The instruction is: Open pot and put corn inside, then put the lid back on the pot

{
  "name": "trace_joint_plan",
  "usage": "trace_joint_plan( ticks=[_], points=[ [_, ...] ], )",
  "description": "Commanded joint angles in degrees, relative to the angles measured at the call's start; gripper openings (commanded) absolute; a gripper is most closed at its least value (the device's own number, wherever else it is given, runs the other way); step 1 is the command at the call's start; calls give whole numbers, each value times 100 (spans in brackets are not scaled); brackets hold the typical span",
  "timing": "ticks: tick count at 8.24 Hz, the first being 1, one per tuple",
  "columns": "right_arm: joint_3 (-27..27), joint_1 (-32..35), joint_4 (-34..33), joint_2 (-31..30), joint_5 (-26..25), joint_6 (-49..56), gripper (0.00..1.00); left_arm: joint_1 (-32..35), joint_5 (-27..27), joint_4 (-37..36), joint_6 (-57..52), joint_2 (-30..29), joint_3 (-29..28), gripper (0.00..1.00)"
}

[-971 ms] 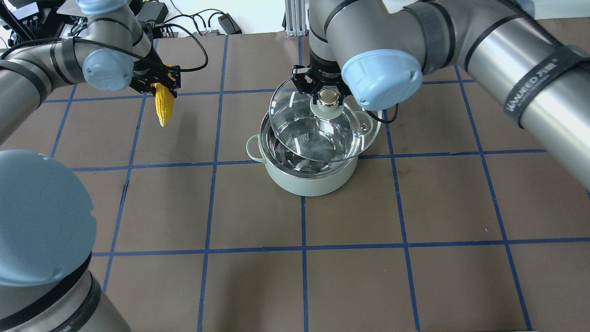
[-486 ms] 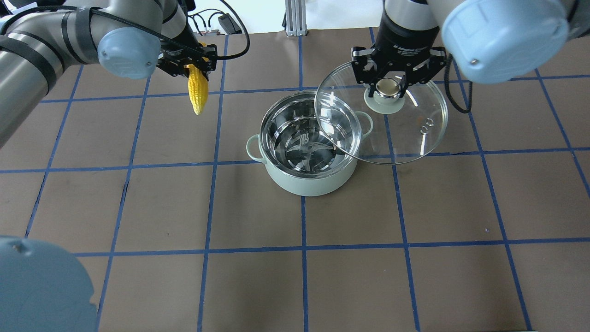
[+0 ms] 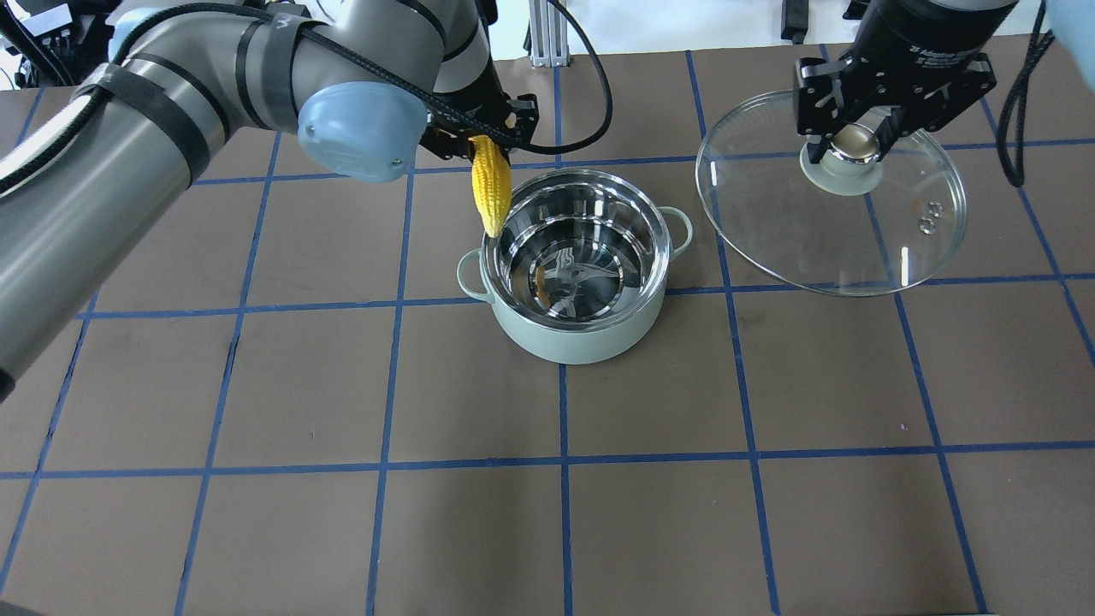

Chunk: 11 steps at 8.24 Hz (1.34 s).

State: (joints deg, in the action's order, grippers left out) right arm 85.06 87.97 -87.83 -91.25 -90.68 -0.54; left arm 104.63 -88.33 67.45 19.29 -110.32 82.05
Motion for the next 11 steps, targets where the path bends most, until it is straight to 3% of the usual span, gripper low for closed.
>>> trace_joint_plan(
  ticks=[1, 11],
  points=[
    [11, -192, 352, -59, -28, 335, 36, 478, 263, 58, 215, -42, 21, 0],
    [28, -183, 442, -103, 16, 335, 32, 998, 264, -38, 75, -911, 127, 0]
  ],
)
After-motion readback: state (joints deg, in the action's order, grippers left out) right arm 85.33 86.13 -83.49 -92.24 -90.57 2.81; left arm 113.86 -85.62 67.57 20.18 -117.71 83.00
